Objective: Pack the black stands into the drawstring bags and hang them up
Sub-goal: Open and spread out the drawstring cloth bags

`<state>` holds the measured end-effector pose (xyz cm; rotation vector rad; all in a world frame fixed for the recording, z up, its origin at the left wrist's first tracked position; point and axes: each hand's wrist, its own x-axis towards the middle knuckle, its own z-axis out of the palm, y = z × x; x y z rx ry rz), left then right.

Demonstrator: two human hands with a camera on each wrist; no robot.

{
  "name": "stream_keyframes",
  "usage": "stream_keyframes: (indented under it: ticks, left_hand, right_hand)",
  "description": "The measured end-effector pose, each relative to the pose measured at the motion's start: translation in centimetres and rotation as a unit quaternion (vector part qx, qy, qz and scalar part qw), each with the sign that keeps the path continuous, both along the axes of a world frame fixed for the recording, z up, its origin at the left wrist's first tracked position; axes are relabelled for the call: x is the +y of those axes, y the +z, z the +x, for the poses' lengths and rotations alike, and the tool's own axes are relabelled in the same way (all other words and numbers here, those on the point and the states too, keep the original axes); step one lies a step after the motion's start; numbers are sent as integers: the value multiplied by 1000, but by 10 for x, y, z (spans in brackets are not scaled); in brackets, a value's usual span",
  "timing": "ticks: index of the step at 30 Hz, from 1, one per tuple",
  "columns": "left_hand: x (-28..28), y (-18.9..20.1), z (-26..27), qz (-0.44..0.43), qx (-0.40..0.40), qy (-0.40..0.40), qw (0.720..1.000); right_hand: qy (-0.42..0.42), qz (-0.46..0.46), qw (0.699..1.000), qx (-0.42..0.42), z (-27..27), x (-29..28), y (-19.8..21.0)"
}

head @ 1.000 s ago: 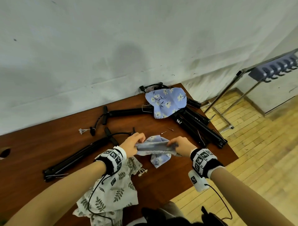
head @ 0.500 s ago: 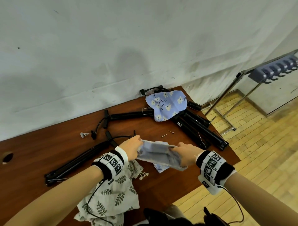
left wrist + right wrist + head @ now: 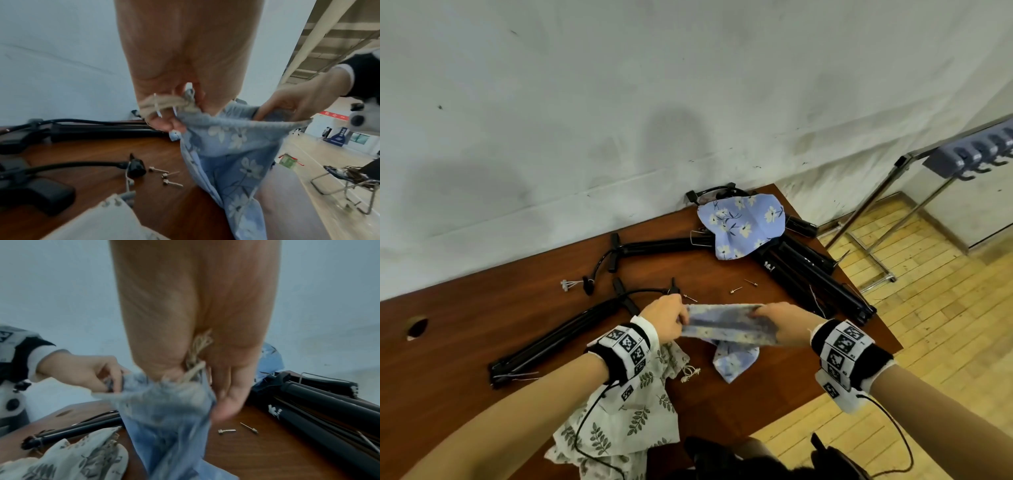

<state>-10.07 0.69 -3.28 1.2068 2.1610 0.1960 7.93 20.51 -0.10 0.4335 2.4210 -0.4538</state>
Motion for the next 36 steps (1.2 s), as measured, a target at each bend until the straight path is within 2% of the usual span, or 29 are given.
stream_keyframes:
  ticks: [3,7,9,11,12,14,17,20,24,26,28,31,34,36]
  left_hand:
    - [9,9,-10,33,-8,43,998]
    - [27,26,-13,50,-19,120,991]
    - [36,42,-14,35,10,107,994]
    - [41,64,-17,-4,71,51,996]
    - [42,75,-20,-22,100,8,995]
    - [40,99,-24,-69,126,-76,987]
    - [32,136,-21,-119,133,-165,970]
    - [26,150,-14,-134,138,-212,958]
    - [23,107,1,-225,33,-239,944]
    - [22,83,10,-248,13,-249,936]
    - [16,62,15,-257,2,-247,934]
    - [12,24,10,-185,3,-221,957]
    - [11,5,6,-192,9,-187,963]
    - [12,5,9,-195,14,-180,964]
  right_hand:
    - [-5,14,997,80,-5,2,5]
    - [-27,14,998,48,-24,-7,20]
    - [-92,10,993,75,-35,-11,32]
    - [-169,13,974,153,-43,-5,42]
    - [-170,23,968,186,-45,-1,49]
    - [-117,54,974,185,-47,8,70]
    - [-13,60,995,78,-38,11,93]
    - [78,65,995,-20,-25,0,94]
    - [134,5,972,-192,-24,-5,73]
    - [156,-32,953,-258,-27,-5,54]
    - [153,-67,942,-291,-29,-4,30]
    - [139,-102,945,-278,-34,10,1]
    - [-25,-193,963,-185,-41,30,-23]
    - [-76,-193,971,-122,-50,39,-36]
